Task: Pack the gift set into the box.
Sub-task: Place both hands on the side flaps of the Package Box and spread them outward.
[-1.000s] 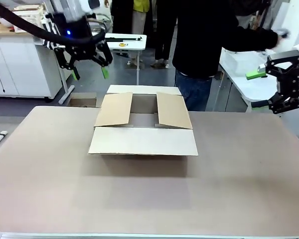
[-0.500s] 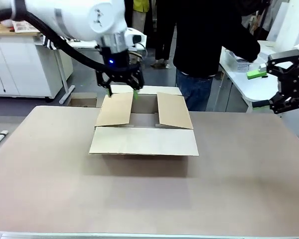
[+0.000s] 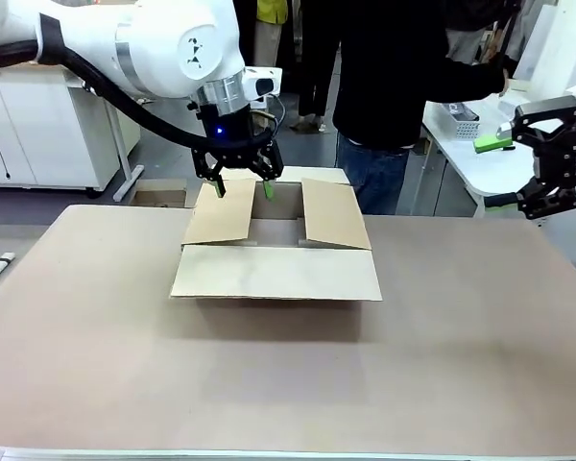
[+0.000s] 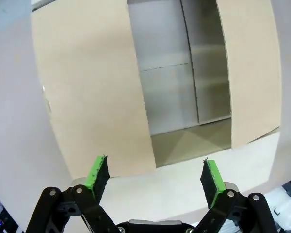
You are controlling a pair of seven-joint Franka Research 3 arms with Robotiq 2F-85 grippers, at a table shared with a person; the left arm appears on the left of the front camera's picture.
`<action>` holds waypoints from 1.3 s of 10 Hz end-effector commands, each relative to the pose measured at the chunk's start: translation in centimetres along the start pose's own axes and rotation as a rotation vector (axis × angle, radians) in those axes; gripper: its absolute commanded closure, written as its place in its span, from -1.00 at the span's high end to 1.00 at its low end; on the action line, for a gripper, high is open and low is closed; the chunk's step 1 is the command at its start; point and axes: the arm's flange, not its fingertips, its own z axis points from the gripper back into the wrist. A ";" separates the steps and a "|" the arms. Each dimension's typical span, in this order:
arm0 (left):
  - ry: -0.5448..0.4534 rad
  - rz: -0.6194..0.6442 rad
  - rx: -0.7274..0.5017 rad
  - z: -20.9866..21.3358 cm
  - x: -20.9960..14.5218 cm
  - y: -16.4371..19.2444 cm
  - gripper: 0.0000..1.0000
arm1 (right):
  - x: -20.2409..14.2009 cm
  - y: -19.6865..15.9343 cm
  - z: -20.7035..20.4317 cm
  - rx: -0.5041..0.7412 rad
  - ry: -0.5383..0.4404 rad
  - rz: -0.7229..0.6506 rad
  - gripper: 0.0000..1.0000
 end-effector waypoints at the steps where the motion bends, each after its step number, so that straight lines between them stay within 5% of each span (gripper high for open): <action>1: -0.028 0.194 0.068 -2.0 0.7 -0.7 1.00 | 0.2 0.2 -0.2 0.022 -0.003 0.020 1.00; 7: -0.115 0.451 0.413 -6.8 5.6 -3.2 1.00 | 0.2 0.2 -0.2 0.022 -0.003 0.020 1.00; 13: 0.014 0.340 0.600 -9.6 6.7 -2.4 1.00 | 0.2 0.2 -0.2 0.022 -0.003 0.020 1.00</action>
